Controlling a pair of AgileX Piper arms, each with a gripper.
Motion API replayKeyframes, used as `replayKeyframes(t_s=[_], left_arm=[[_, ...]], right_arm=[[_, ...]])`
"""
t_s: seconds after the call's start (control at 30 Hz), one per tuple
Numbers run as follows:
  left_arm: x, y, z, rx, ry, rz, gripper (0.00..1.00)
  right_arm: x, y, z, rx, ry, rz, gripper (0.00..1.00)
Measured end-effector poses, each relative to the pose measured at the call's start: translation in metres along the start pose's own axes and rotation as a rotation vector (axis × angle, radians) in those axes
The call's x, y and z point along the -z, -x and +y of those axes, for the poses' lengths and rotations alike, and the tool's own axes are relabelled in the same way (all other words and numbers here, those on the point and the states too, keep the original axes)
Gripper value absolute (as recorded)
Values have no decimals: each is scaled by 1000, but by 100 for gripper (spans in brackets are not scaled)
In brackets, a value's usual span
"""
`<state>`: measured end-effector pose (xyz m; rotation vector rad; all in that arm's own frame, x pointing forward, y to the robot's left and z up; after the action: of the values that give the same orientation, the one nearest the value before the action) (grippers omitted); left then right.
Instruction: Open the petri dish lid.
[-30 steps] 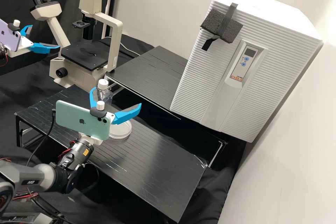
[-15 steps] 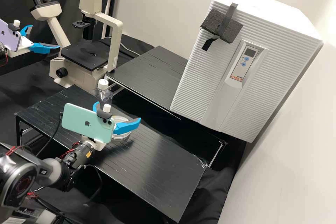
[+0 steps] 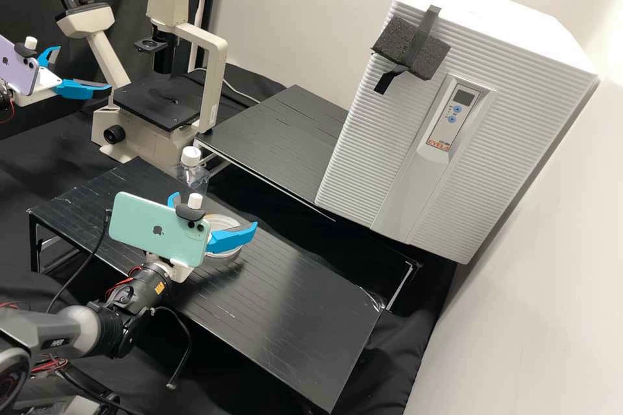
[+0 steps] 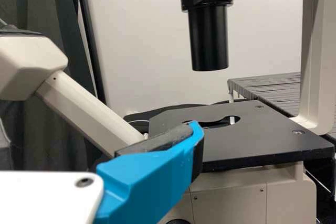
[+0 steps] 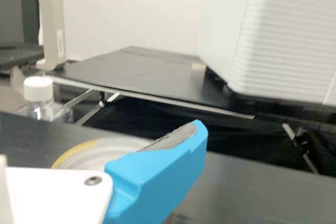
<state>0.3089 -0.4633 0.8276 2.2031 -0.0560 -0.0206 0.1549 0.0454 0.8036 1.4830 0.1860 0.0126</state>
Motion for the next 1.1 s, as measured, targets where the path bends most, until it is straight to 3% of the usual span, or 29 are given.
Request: replayKeyframes(t_s=[0.43,0.57,0.6,1.1], left_arm=[[0,0,0,0,0,0,100],[0,0,0,0,0,0,100],[0,0,0,0,0,0,100],[0,0,0,0,0,0,100]], right_arm=[[-5,1,0,20,-1,-42,100],[-1,3,-1,24,1,-25,100],[-1,3,0,23,1,-23,0],[-2,3,0,18,-12,-31,0]])
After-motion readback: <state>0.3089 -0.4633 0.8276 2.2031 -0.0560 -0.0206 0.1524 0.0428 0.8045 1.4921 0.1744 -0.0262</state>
